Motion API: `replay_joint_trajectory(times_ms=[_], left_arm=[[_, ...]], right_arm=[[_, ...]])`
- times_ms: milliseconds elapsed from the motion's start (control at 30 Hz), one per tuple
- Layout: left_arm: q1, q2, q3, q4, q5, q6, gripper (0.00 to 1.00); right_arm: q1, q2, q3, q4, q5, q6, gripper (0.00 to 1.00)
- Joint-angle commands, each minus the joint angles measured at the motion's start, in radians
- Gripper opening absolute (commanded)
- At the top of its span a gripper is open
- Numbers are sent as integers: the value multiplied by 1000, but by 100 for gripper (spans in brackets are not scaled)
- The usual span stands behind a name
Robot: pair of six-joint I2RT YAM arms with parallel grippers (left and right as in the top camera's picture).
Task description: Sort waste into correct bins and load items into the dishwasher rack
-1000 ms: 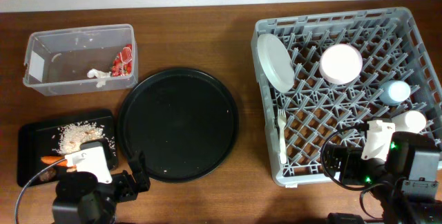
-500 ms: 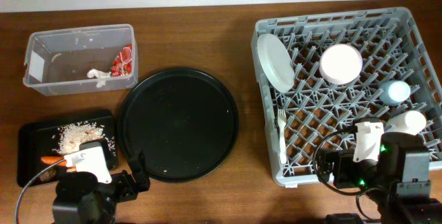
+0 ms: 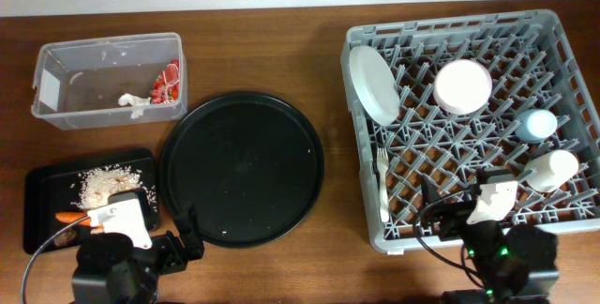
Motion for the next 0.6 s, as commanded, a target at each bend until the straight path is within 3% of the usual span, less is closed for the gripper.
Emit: replay_joint_trajectory(times_ms=[0, 200, 367, 567], left_arm=[[4, -4, -5, 3, -8, -10, 99], [4, -4, -5, 3, -8, -10, 99], [4, -4, -5, 3, -8, -10, 99], [4, -4, -5, 3, -8, -10, 99]], right_arm=[[6, -98, -132, 138, 10, -10, 99], [6, -243, -340, 345, 10, -10, 99], [6, -248, -456, 531, 17, -30, 99], [6, -248, -483, 517, 38, -171, 99]])
